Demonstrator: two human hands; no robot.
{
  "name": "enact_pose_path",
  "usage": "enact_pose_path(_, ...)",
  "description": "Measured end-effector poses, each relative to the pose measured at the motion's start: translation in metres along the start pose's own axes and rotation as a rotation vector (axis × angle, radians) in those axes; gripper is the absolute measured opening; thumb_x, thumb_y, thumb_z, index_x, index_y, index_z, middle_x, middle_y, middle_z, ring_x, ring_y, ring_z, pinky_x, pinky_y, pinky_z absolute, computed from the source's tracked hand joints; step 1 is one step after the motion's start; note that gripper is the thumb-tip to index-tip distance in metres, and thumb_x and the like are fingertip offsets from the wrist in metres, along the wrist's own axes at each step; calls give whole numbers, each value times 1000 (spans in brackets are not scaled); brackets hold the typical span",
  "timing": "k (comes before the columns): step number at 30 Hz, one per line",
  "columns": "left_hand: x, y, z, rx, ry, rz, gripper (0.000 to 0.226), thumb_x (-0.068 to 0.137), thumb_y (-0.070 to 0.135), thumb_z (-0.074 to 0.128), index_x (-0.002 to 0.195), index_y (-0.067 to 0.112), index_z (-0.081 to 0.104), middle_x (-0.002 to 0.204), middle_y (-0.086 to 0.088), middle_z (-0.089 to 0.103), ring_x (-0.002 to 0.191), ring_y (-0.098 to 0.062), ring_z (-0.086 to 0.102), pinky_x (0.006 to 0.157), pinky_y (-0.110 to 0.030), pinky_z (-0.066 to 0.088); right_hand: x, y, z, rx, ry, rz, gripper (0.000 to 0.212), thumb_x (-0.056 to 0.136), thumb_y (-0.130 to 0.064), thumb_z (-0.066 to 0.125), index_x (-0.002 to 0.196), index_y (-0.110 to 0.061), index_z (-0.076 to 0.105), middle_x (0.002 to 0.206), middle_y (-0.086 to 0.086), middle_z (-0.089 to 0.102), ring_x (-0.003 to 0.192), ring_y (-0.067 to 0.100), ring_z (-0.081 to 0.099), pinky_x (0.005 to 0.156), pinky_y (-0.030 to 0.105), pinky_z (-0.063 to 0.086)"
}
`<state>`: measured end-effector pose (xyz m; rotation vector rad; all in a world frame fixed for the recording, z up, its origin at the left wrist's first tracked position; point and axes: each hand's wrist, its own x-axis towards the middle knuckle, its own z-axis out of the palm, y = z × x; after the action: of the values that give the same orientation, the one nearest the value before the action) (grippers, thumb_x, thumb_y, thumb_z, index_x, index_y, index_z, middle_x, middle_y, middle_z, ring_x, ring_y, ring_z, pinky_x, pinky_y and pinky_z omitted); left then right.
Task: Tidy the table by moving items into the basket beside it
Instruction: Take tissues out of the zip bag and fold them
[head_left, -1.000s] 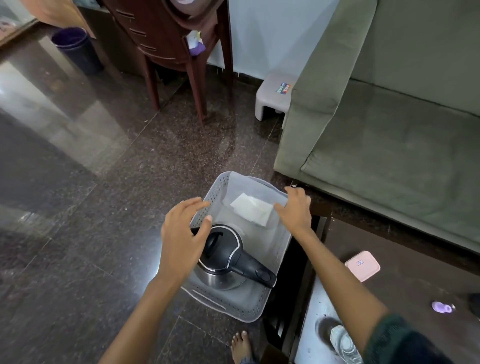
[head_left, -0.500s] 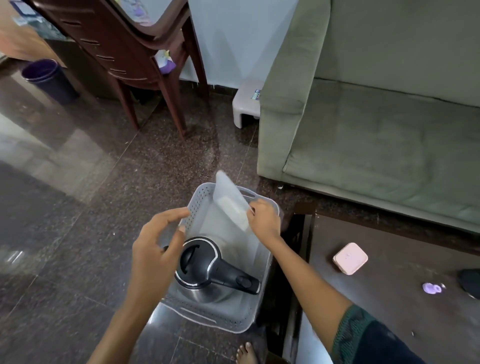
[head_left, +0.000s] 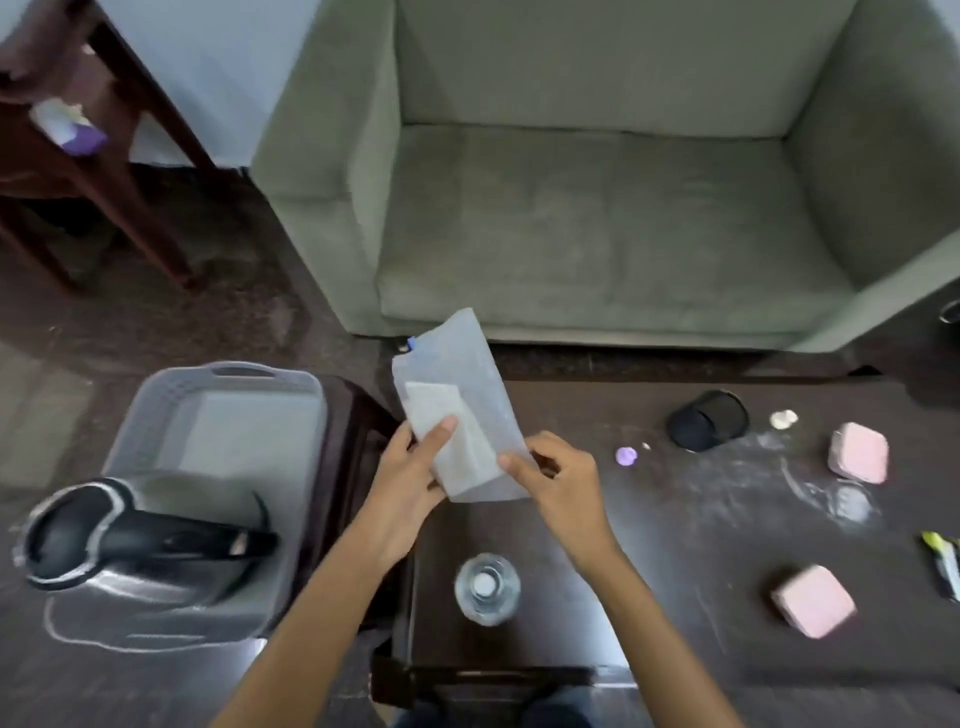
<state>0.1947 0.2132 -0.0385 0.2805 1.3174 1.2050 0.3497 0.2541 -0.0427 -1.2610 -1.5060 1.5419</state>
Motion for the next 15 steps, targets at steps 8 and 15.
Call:
enact_pose_path(8, 55, -101, 74, -228, -100, -325, 50, 84, 25, 63, 131, 13, 51, 126, -12, 61, 113, -28, 61, 86, -42, 55, -15, 81, -130, 309, -94, 365, 37, 91, -35, 43, 102, -12, 71, 110, 4, 70, 109, 19, 62, 96, 32, 45)
enact_pose_path(15, 71, -143, 84, -237, -227, -367, 72, 60, 28, 84, 124, 9, 57, 124, -12, 63, 111, -26, 62, 85, -39, 55, 8, 142, -137, 703, -154, 579, 33, 95, -30, 47, 119, -16, 63, 124, 7, 64, 117, 24, 58, 102, 43, 44)
